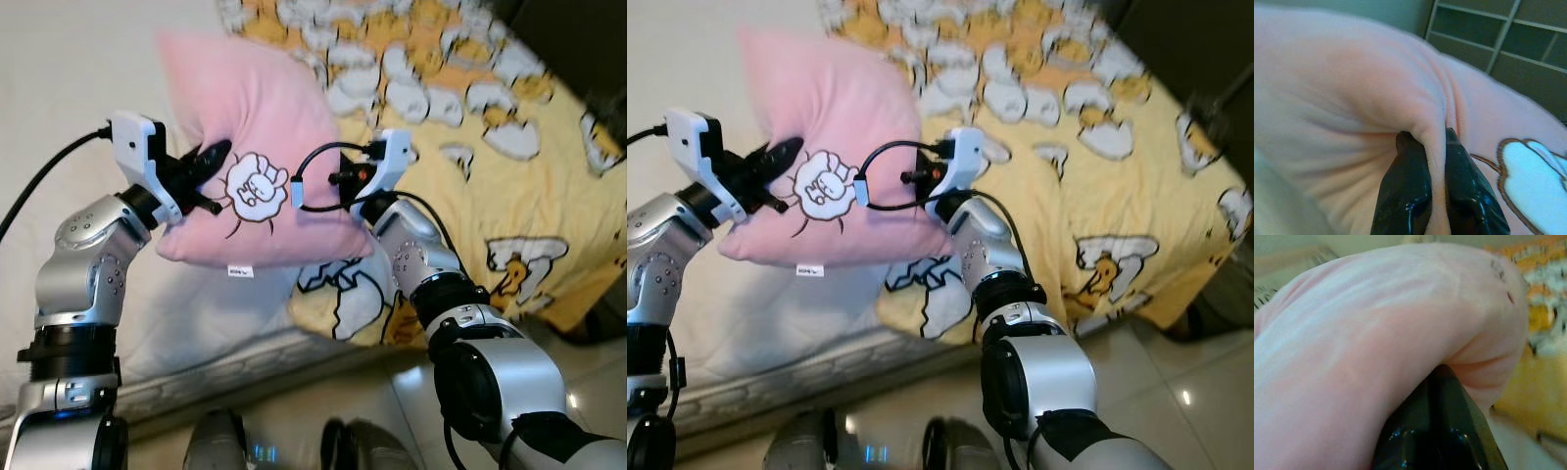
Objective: Clean up the room
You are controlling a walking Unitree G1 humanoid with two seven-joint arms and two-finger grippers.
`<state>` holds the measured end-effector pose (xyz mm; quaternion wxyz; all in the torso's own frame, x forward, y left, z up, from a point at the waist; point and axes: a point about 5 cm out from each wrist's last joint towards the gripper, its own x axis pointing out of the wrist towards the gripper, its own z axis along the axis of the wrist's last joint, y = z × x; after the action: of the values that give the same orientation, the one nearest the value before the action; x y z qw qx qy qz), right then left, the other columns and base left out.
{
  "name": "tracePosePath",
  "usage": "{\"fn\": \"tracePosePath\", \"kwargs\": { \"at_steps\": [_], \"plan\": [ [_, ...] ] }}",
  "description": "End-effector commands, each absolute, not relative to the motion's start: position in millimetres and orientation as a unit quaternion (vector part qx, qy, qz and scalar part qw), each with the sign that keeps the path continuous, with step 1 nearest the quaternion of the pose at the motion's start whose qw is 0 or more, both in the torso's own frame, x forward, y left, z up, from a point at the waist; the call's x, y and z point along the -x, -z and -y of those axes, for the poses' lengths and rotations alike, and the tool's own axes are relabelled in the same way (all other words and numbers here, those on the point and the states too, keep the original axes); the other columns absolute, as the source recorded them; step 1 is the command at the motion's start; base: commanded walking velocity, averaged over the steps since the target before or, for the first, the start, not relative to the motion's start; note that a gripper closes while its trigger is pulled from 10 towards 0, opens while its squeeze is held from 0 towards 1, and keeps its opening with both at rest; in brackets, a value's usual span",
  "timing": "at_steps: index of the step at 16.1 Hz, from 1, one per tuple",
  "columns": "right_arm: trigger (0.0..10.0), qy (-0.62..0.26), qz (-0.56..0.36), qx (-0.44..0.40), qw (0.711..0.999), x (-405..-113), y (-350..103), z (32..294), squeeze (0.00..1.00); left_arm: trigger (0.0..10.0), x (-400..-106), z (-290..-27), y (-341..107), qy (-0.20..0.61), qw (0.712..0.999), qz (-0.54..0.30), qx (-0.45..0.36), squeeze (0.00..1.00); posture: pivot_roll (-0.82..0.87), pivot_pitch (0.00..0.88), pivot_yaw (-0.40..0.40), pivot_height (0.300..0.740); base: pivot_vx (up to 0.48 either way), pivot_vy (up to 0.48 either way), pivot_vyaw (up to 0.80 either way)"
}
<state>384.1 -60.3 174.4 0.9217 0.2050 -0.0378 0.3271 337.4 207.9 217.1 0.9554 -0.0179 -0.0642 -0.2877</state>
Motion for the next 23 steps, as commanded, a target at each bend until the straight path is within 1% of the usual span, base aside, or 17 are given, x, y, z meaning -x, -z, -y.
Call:
{"fn": "tracePosePath", "kwargs": {
  "at_steps": [1, 3, 6, 9, 11, 14, 16, 20, 21, 22, 23],
  "plan": [
    [0.0, -0.327, 0.063, -0.195, 0.923, -383.5, -180.0, 63.3, 0.00, 0.0, -341.0, -204.5, -226.9, 0.294, 0.952, 0.080, -0.002, 0.00, 0.09, 0.000, -0.086, 0.740, 0.000, 0.000, 0.00],
    [0.0, -0.321, 0.062, -0.202, 0.923, -382.8, -177.0, 65.5, 0.00, 0.0, -345.4, -204.4, -232.3, 0.295, 0.952, 0.084, -0.017, 0.00, 0.08, 0.000, -0.075, 0.740, 0.000, 0.000, 0.00],
    [0.0, -0.324, 0.062, -0.200, 0.923, -380.1, -174.3, 61.5, 0.00, 0.0, -350.8, -205.3, -231.8, 0.282, 0.955, 0.084, -0.020, 0.00, 0.07, 0.000, -0.065, 0.740, 0.000, 0.000, 0.00],
    [0.0, -0.299, 0.063, -0.171, 0.937, -380.8, -171.6, 66.5, 0.00, 0.0, -358.6, -215.1, -226.3, 0.201, 0.976, 0.087, -0.017, 0.00, 0.07, 0.000, -0.067, 0.740, 0.000, 0.000, 0.00],
    [0.0, -0.287, 0.066, -0.153, 0.943, -380.4, -169.0, 70.4, 0.00, 0.0, -360.7, -218.0, -219.5, 0.157, 0.984, 0.083, -0.013, 0.00, 0.08, 0.000, -0.068, 0.740, 0.000, 0.407, 0.32],
    [0.0, -0.290, 0.047, -0.151, 0.944, -377.3, -158.2, 69.9, 0.00, 0.0, -359.7, -219.9, -203.5, 0.094, 0.993, 0.072, -0.015, 0.00, 0.10, 0.000, -0.075, 0.740, 0.000, 0.480, 0.58],
    [0.0, -0.299, 0.037, -0.149, 0.942, -375.2, -152.7, 66.6, 0.00, 0.0, -357.6, -215.2, -196.5, 0.081, 0.994, 0.073, -0.013, 0.00, 0.11, 0.000, -0.082, 0.740, 0.000, 0.480, 0.51],
    [0.0, -0.301, 0.029, -0.141, 0.943, -375.4, -151.3, 65.4, 0.00, 0.0, -357.4, -212.0, -195.9, 0.087, 0.993, 0.076, -0.029, 0.00, 0.12, 0.000, -0.093, 0.740, 0.000, 0.480, 0.47],
    [4.5, -0.297, 0.025, -0.124, 0.947, -375.5, -150.4, 64.6, 0.00, 0.0, -358.8, -215.0, -201.0, 0.089, 0.992, 0.083, -0.041, 0.00, 0.12, 0.000, -0.094, 0.740, 0.000, 0.480, 0.00],
    [10.0, -0.295, 0.025, -0.114, 0.948, -375.3, -150.0, 63.7, 0.00, 0.0, -360.3, -217.6, -207.6, 0.091, 0.990, 0.093, -0.052, 0.00, 0.12, 0.004, -0.094, 0.740, 0.000, 0.480, 0.00],
    [10.0, -0.294, 0.026, -0.111, 0.949, -375.1, -150.1, 63.2, 0.00, 0.0, -361.1, -218.9, -212.3, 0.090, 0.989, 0.100, -0.057, 0.00, 0.12, 0.005, -0.094, 0.740, 0.000, 0.480, 0.00]
  ]
}}
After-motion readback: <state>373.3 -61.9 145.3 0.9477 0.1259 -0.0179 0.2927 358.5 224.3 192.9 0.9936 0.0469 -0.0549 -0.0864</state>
